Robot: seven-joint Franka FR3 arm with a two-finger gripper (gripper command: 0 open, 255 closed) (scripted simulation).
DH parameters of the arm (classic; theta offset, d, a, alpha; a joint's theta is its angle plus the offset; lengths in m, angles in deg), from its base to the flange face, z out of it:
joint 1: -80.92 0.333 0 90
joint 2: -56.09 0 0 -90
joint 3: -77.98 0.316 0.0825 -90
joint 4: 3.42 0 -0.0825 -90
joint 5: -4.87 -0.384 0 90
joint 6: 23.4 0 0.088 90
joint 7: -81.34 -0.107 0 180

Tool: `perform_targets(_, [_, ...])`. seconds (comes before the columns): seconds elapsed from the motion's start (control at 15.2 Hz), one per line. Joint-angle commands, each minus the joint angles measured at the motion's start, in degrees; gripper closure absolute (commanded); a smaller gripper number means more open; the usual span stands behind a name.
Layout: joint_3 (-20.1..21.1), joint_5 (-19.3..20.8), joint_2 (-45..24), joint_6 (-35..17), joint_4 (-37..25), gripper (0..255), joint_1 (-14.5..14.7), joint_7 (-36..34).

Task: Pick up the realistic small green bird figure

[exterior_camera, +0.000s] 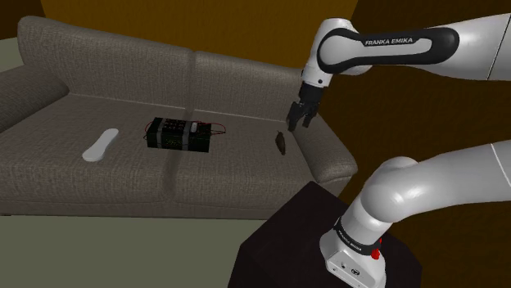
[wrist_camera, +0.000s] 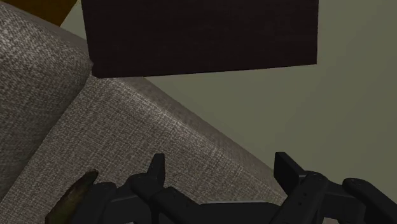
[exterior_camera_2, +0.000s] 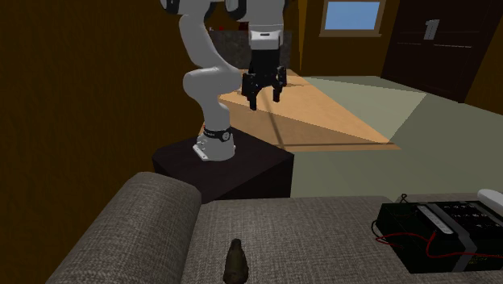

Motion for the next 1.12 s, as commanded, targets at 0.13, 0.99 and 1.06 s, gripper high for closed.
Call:
perform_targets(0.13, [-2.2, 0.93, -5.55, -9.72, 1.5, 0, -1.87, 0.45])
perform_targets(0.99, [-10.37, -3.55, -29.92, -38.31, -1.88, 0, -4.77, 5.38])
perform_targets(1.06, [-10.98, -4.83, -32.04, -40.11, -2.7, 0, -4.79, 6.32])
